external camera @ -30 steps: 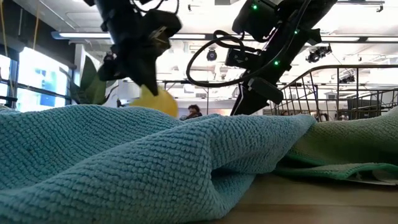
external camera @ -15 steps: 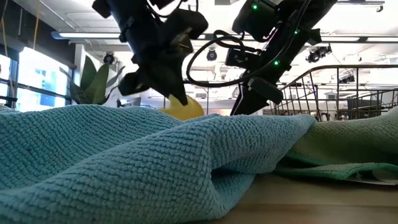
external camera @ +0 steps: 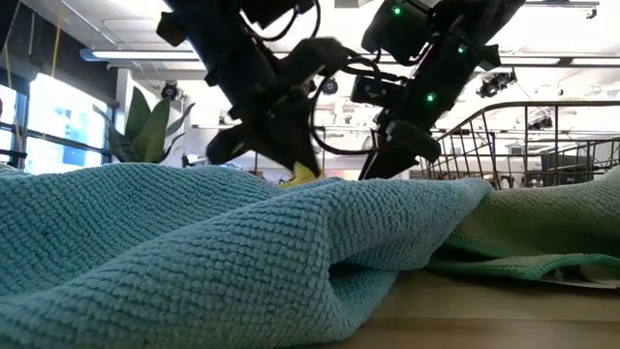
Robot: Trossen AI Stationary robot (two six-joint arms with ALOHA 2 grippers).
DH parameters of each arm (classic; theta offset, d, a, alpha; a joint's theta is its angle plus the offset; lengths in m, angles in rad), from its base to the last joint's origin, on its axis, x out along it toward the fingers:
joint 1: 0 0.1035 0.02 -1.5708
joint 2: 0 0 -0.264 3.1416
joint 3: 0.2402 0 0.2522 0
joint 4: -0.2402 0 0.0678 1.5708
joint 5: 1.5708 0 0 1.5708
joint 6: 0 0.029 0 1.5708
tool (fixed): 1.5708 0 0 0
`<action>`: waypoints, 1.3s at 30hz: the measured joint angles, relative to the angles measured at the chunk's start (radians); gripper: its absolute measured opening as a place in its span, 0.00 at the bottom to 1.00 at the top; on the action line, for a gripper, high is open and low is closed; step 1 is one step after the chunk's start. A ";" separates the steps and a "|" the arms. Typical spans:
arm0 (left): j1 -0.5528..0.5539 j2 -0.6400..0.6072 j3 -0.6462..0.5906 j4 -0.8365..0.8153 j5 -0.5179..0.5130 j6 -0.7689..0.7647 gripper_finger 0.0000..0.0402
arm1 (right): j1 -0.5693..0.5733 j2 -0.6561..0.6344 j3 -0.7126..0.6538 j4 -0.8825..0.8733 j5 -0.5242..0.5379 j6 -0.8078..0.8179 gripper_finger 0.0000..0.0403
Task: Fold microfiber towels
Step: Fold the yellow microfiber cloth
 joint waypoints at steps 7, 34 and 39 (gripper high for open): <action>-0.006 -0.001 0.000 0.029 -0.034 0.024 0.29 | 0.000 0.000 0.000 0.002 0.000 -0.003 0.37; -0.086 -0.177 -0.287 0.110 -0.003 0.721 0.62 | 0.000 0.000 0.000 0.028 0.000 0.001 0.37; -0.122 -0.151 -0.336 0.207 -0.064 0.861 0.62 | 0.000 0.000 0.000 0.029 0.000 -0.001 0.37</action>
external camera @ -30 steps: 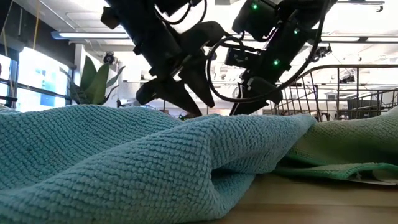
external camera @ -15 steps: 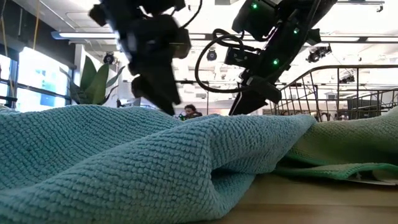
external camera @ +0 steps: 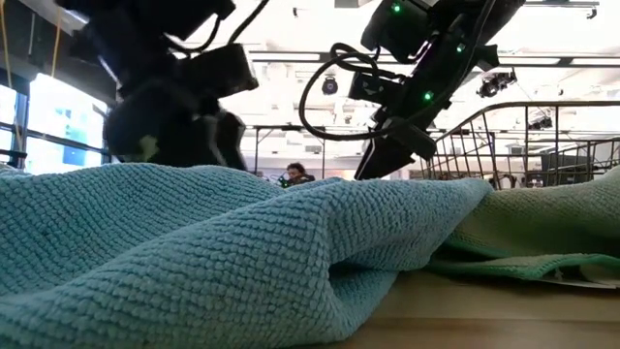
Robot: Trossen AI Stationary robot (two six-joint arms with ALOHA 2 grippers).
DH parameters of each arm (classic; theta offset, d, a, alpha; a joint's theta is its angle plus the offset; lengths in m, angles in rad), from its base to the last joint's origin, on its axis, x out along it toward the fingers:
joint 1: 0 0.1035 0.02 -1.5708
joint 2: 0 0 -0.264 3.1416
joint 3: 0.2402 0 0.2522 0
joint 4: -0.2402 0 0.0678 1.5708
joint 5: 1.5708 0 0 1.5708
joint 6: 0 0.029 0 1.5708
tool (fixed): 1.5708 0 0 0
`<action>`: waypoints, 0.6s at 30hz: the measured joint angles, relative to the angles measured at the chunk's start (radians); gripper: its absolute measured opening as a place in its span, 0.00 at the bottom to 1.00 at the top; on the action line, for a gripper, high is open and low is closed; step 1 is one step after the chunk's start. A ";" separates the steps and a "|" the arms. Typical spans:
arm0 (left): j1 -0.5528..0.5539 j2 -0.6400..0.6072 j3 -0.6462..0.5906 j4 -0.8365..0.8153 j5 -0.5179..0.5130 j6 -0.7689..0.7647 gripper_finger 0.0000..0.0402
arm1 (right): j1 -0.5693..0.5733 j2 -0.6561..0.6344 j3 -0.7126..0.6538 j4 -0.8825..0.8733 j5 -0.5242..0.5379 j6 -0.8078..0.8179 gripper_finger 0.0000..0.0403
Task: Fold microfiber towels
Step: Fold the yellow microfiber cloth
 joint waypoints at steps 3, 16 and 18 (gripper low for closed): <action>-0.020 0.019 -0.006 -0.015 -0.002 0.065 0.62 | 0.000 0.000 0.000 0.002 0.000 0.001 0.37; -0.030 0.101 -0.001 0.029 -0.083 0.287 0.62 | 0.000 0.000 0.000 0.013 0.000 -0.001 0.37; -0.022 0.102 -0.001 0.022 -0.112 0.286 0.62 | 0.000 0.000 0.000 0.013 0.000 0.001 0.37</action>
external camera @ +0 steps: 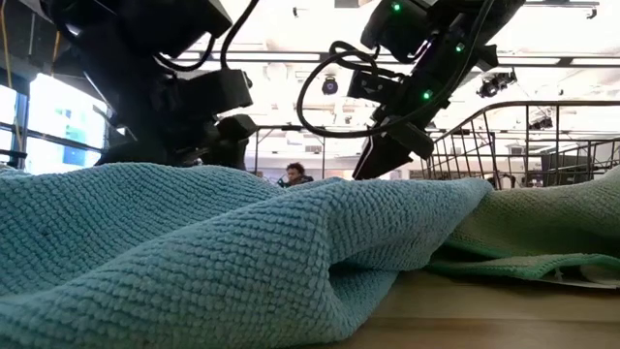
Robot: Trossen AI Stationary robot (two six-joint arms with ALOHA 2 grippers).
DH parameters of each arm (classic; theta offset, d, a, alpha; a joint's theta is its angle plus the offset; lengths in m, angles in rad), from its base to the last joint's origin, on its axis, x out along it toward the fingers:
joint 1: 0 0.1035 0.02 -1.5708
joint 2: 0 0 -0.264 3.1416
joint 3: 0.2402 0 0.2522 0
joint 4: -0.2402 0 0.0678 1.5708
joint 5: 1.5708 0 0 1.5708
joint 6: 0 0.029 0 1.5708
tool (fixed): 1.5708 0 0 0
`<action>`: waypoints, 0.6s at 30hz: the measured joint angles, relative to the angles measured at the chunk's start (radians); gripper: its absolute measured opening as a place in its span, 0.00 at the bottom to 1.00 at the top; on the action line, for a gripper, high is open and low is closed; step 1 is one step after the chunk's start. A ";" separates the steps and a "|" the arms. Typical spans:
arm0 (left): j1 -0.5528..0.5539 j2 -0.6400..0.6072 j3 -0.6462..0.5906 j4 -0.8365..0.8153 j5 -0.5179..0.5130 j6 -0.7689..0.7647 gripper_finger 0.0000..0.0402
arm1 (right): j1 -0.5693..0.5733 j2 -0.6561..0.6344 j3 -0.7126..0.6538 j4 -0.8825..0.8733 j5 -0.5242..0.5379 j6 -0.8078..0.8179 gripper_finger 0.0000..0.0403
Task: Fold microfiber towels
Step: Fold the yellow microfiber cloth
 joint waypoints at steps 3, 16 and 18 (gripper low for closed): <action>0.015 0.001 0.000 -0.023 -0.062 -0.004 0.62 | 0.000 0.000 0.000 0.000 0.000 0.000 0.37; 0.112 -0.003 -0.005 0.147 -0.031 -0.176 0.61 | 0.000 0.000 0.000 0.000 0.000 -0.002 0.37; 0.119 -0.013 0.014 0.140 0.019 -0.226 0.61 | 0.000 0.000 0.000 0.000 0.000 -0.001 0.37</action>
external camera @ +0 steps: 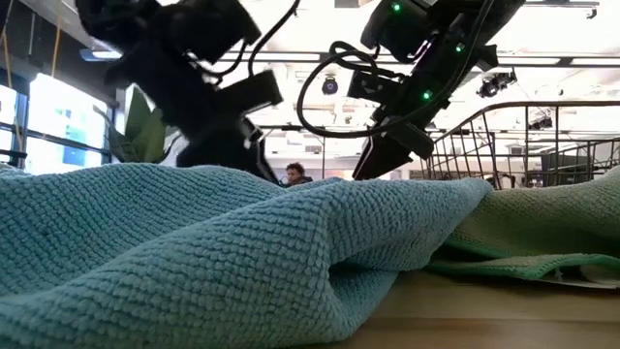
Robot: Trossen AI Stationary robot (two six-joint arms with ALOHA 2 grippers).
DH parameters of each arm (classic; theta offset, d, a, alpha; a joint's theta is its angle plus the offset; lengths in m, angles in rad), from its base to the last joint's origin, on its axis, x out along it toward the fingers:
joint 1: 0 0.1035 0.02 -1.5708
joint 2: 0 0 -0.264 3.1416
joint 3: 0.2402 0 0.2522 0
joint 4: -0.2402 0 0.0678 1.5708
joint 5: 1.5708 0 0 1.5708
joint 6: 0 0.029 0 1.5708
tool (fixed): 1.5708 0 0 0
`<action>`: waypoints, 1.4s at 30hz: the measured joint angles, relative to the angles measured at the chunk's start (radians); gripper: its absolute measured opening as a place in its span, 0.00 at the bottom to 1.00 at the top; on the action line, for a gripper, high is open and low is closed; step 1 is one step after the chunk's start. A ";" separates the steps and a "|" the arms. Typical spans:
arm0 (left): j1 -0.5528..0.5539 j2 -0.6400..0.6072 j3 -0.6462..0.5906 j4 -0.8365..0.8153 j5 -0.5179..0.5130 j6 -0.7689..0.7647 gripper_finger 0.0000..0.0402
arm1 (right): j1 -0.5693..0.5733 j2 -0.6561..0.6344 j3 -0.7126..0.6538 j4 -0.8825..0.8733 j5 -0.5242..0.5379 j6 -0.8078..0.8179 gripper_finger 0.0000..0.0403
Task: Fold microfiber towels
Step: Fold the yellow microfiber cloth
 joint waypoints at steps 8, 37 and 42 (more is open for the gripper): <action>0.009 -0.067 0.069 -0.110 0.044 0.043 0.61 | 0.000 0.000 0.000 0.004 0.000 -0.001 0.37; 0.426 -0.074 0.071 -0.223 0.288 0.151 0.61 | -0.011 0.000 0.000 0.323 -0.225 0.771 0.37; 0.469 -0.065 0.053 -0.190 0.399 0.128 0.61 | -0.007 0.011 0.000 0.338 -0.162 1.082 0.37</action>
